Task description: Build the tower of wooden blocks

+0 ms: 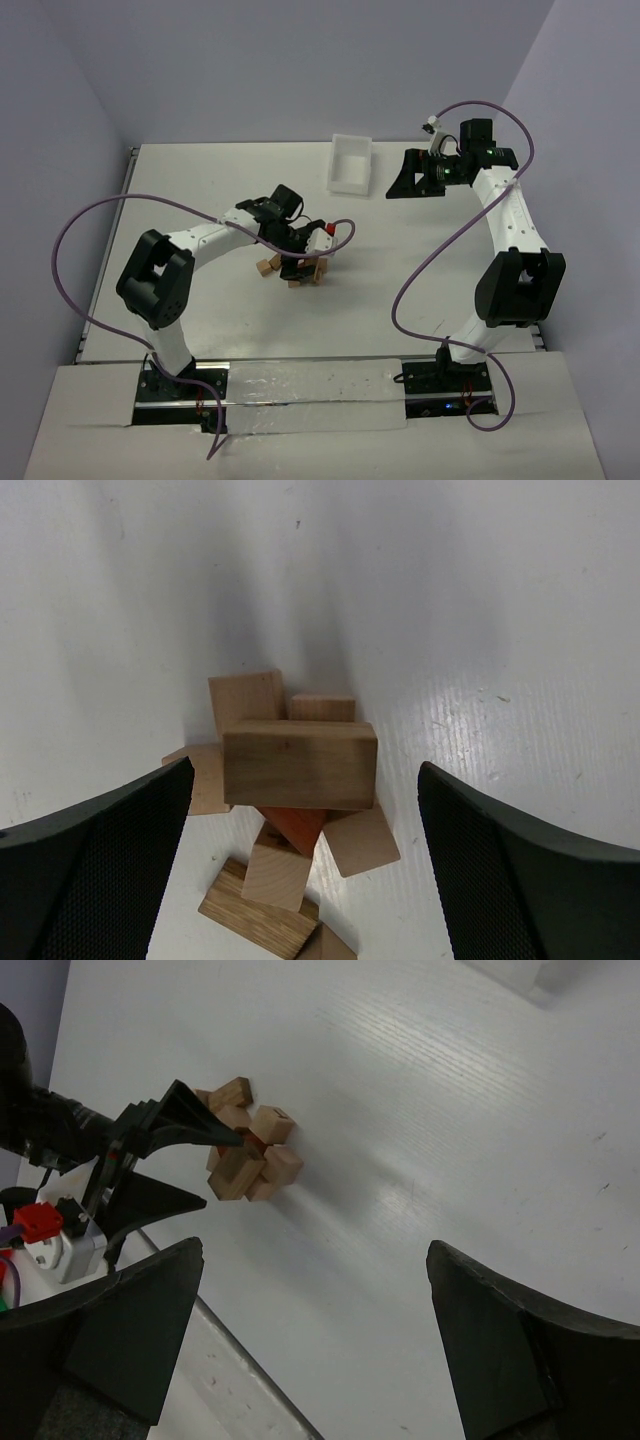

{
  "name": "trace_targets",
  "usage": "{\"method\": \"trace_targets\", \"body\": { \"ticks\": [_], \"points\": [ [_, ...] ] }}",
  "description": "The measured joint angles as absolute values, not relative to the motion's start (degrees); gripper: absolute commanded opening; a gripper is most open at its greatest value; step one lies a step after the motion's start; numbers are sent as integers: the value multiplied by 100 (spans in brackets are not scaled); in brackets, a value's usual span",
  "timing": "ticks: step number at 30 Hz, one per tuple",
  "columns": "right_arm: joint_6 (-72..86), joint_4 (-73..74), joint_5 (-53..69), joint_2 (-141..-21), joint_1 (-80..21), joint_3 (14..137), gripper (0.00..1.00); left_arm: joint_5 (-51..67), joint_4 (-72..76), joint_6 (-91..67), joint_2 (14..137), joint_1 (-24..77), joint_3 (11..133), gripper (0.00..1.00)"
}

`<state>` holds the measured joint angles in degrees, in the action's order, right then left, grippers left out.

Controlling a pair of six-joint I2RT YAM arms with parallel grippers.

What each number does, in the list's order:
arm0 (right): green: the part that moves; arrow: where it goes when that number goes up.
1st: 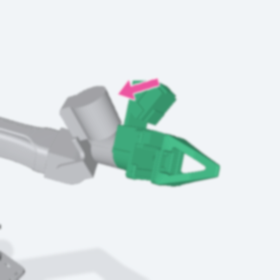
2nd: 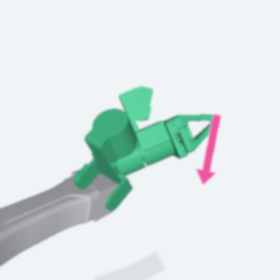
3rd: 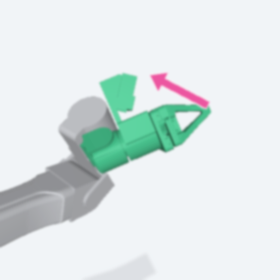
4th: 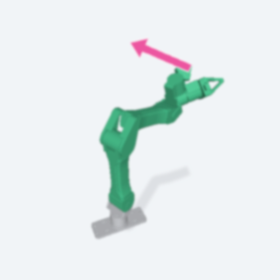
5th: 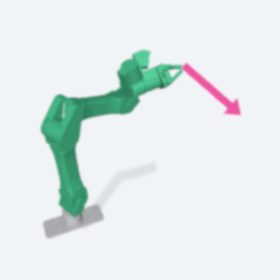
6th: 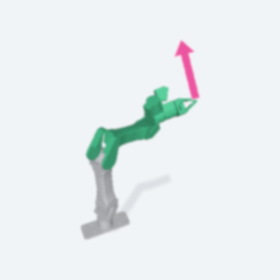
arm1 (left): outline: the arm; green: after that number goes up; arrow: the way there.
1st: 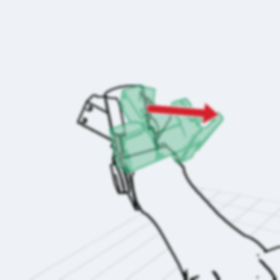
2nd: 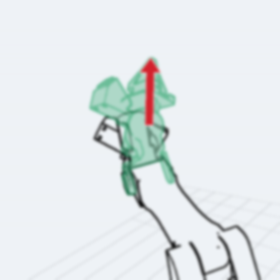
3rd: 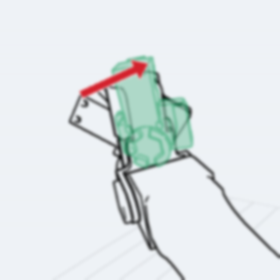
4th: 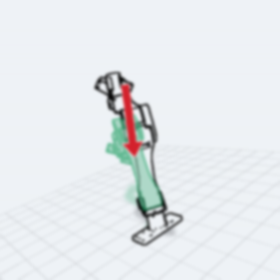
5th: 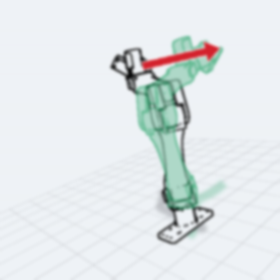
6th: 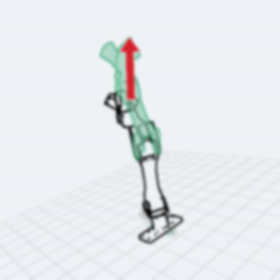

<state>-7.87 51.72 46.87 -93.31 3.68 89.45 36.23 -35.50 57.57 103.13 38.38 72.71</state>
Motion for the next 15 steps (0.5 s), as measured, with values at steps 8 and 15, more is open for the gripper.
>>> {"method": "trace_targets", "body": {
  "ticks": [8,15],
  "points": [
    [-825,5179,4746,-9330,368,8945,100,3443,-3490,5715,10570,3859,7402,92],
    [-843,5185,4748,-9330,368,8945,100,3345,-3482,5760,10586,3896,7402,59]
  ]
}}
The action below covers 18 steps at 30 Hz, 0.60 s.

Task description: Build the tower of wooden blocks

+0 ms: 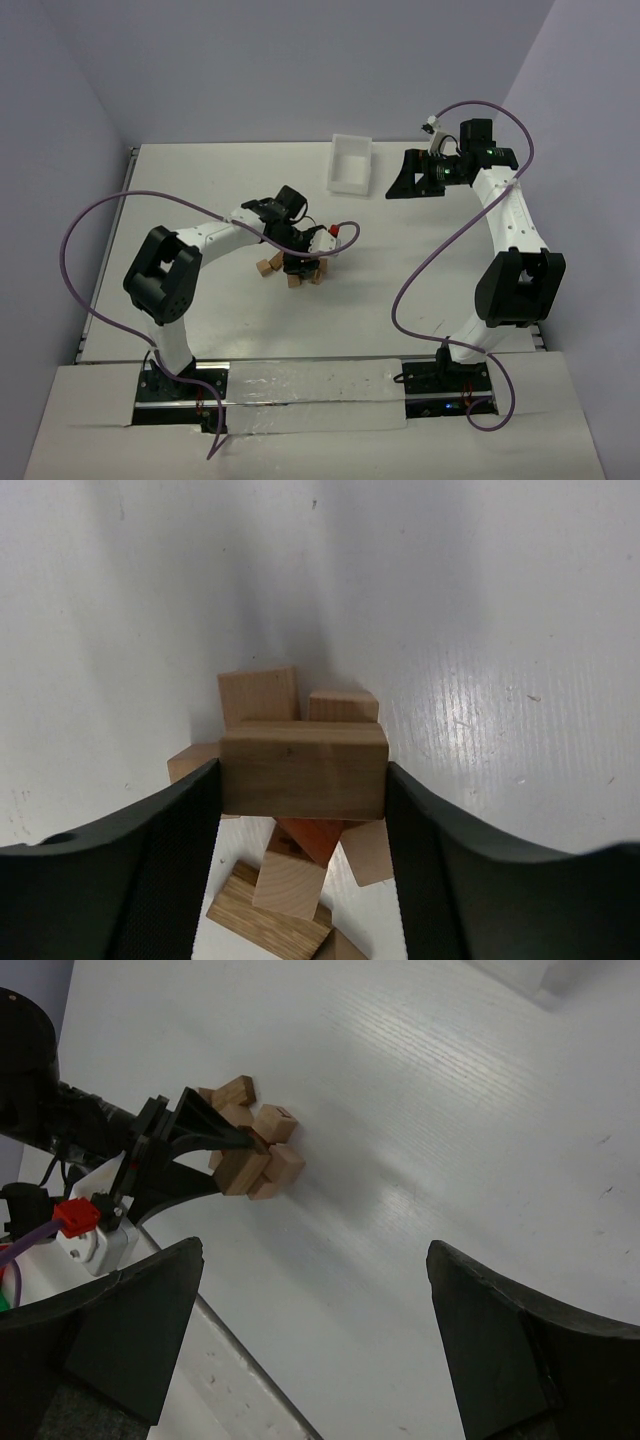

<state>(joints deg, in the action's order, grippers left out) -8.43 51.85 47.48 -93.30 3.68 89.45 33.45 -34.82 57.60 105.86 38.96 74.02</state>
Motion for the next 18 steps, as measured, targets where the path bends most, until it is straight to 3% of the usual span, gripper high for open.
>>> {"method": "trace_targets", "body": {
  "ticks": [7,18],
  "points": [
    [-843,5186,4748,-9331,368,8945,100,3300,-3533,5788,10571,3909,7415,37],
    [-834,5188,4744,-9330,368,8945,100,3562,-3716,5258,10470,4205,8421,29]
  ]
}}
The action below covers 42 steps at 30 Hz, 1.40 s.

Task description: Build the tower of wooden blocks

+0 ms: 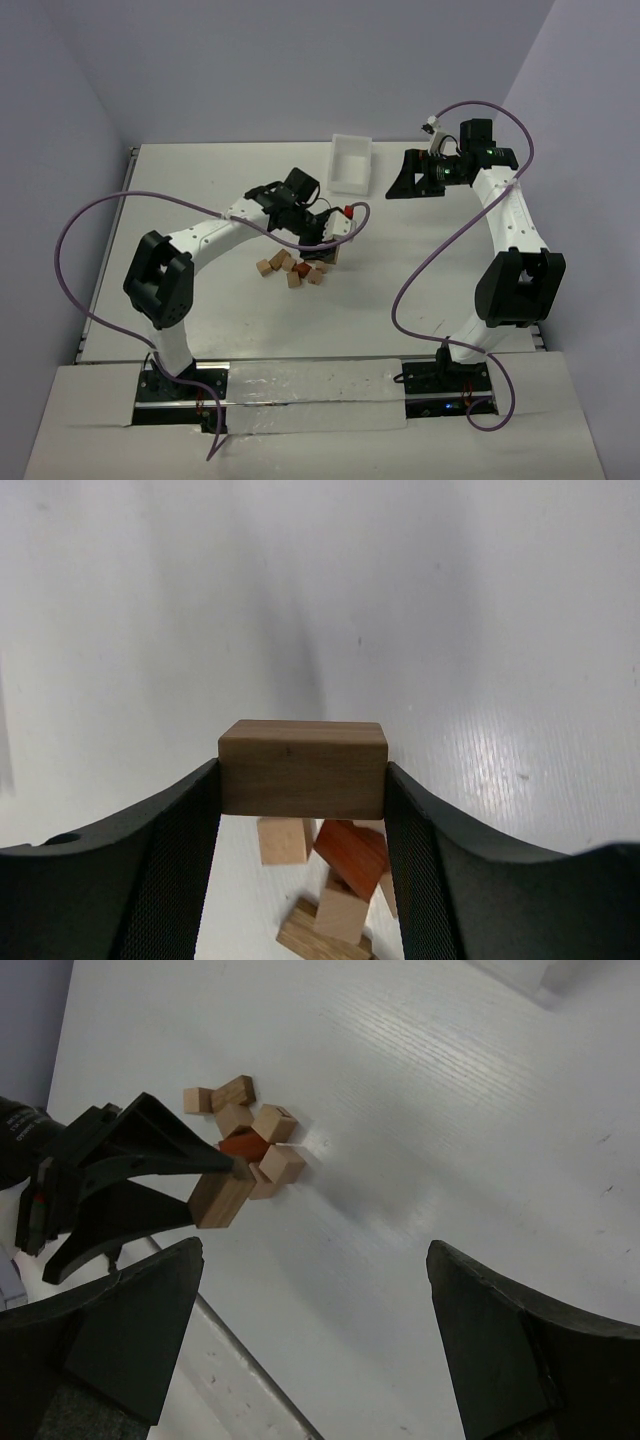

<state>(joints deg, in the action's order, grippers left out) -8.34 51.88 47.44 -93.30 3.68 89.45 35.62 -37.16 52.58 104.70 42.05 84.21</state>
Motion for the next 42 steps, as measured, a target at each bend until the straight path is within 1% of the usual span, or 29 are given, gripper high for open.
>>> {"method": "trace_targets", "body": {
  "ticks": [5,12,16,22,27,33,42],
  "points": [
    [-827,5192,4719,-9332,368,8945,100,3660,-3573,4991,10854,4404,8821,27],
    [-821,5199,4698,-9334,368,8947,100,3647,-3439,4666,11578,4530,8847,24],
    [-821,5214,4698,-9336,368,8964,100,3496,-3413,4610,11760,4532,8838,24],
    [-821,5221,4700,-9336,368,8965,100,3225,-3335,4567,11764,4433,8565,24],
    [-821,5233,4703,-9354,368,8967,100,3124,-3259,4568,11698,4088,8360,24],
    [-821,5252,4705,-9397,368,8967,100,2963,-3167,4669,11394,3592,7931,24],
    [-821,5321,4703,-9408,368,8967,100,2736,-3113,4893,10927,3236,7313,25]
  ]
}}
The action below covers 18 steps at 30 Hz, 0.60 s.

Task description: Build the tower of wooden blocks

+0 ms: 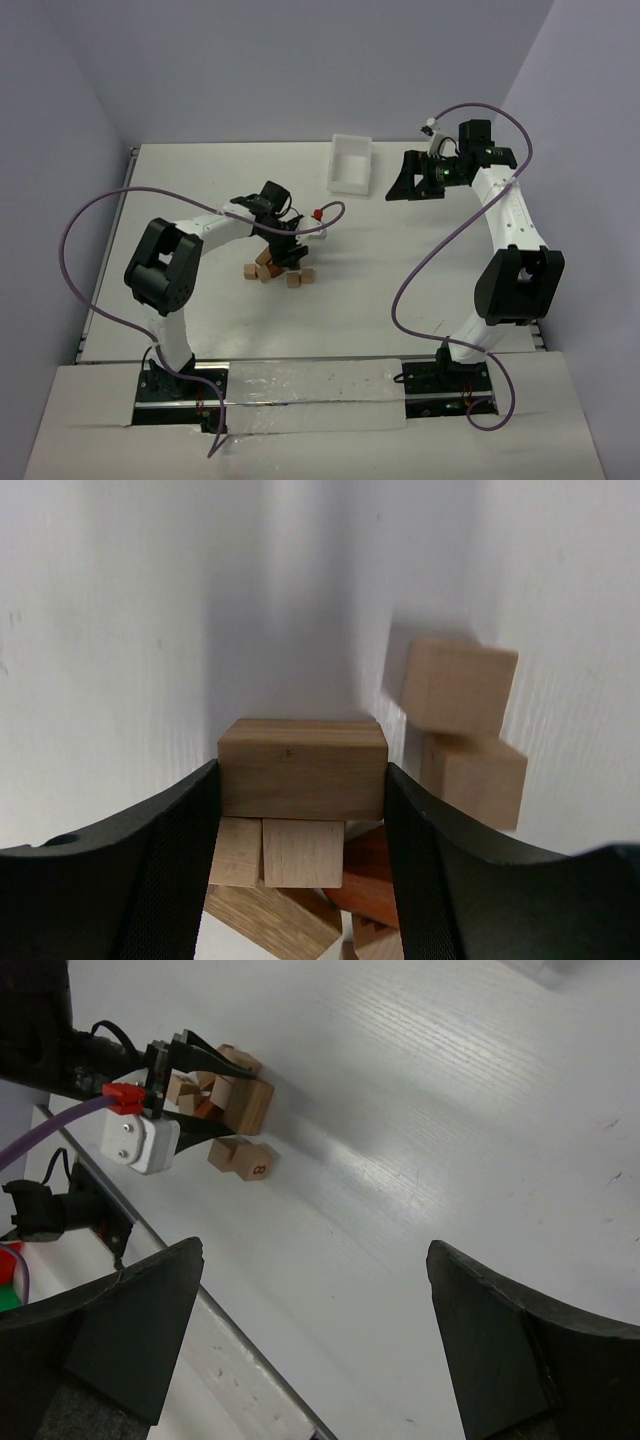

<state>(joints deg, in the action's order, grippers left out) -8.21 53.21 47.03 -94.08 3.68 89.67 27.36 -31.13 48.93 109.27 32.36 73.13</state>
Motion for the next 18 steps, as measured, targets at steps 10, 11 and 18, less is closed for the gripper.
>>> {"method": "trace_targets", "body": {
  "ticks": [10,11,18],
  "points": [
    [-821,5333,4706,-9408,368,8967,100,2655,-3105,5085,10342,2796,6564,25],
    [-821,5334,4707,-9408,368,8967,100,2643,-3107,5111,10297,2770,6508,25],
    [-819,5344,4707,-9408,368,8967,100,2599,-3148,5131,10254,2785,6493,25]
  ]
}}
